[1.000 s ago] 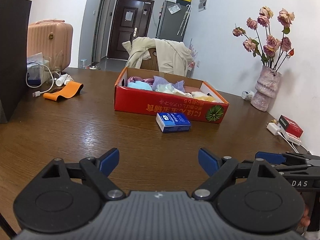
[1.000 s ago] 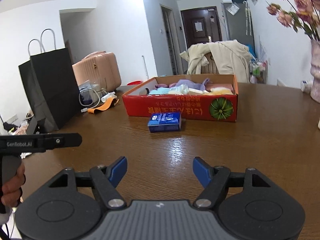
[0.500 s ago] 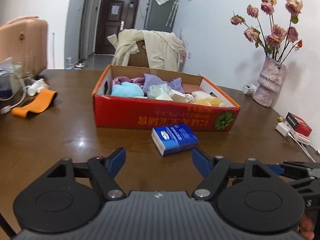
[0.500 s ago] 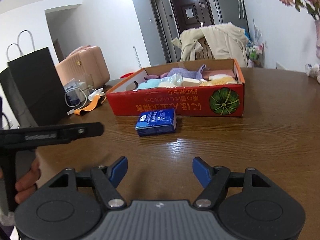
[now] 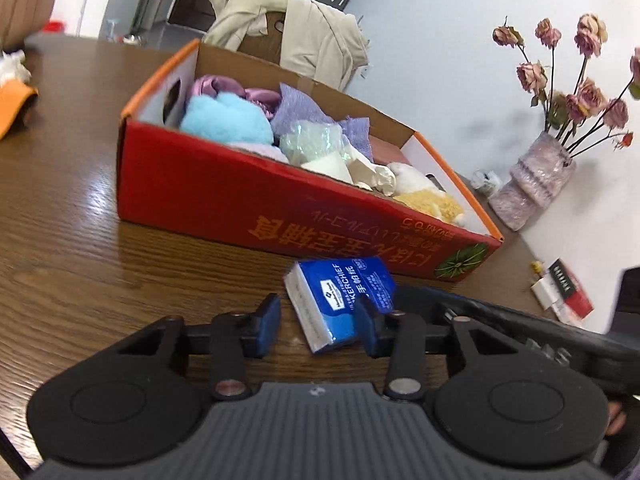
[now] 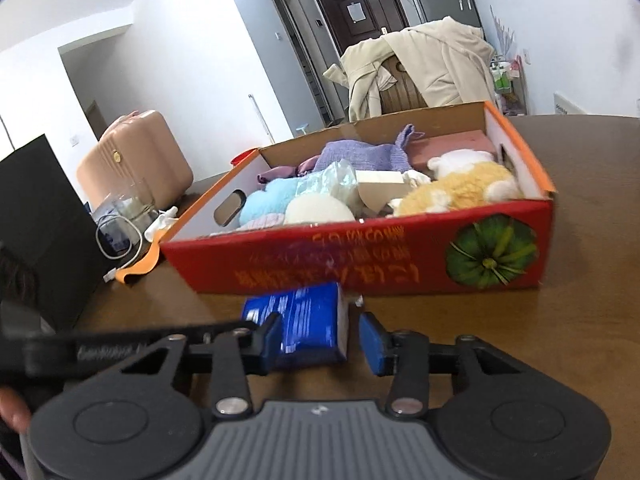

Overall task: Organize soft objects
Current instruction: 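Close both grippers together on the blue tissue packet, then lift the blue packet with both grippers and lower it into the box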

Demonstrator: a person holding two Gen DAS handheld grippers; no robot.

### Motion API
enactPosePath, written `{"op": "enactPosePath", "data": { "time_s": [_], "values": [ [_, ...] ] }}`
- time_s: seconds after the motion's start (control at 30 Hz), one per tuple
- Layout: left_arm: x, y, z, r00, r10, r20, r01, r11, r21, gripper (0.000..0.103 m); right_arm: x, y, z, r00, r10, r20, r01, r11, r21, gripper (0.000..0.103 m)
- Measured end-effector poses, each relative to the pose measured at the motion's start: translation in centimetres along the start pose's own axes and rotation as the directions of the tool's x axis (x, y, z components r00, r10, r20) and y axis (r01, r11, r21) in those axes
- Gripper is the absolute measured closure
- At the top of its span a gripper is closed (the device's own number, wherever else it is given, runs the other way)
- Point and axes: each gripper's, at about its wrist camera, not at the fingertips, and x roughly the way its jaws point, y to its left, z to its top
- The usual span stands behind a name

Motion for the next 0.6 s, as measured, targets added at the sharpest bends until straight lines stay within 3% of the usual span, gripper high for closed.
{"op": "enactPosePath", "data": {
  "time_s": [0.2,0.37,0.6],
  "values": [
    [0.3,0.3,-0.2,1.0,-0.027,0.013,0.027,1.0,-0.009,0.072,1.6,-0.4,-0.1,1.0,0.027,-0.012,-0.026,0.999,0.025,0.074],
    [0.1,-0.2,-0.6,0.999,-0.019,0.025,0.019,1.0,0.007,0.073,1.1,-0.3,-0.3,0.999,0.024,-0.022,-0.023,0.999,0.035,0.079],
    [-4.8,-4.1,-2.6,0.997,0.009,0.082,-0.014,0.999,0.052,0.072,-5.0,1.2,-1.9,0.998,0.054,0.027,-0.054,0.998,0.013,0.081]
  ]
}}
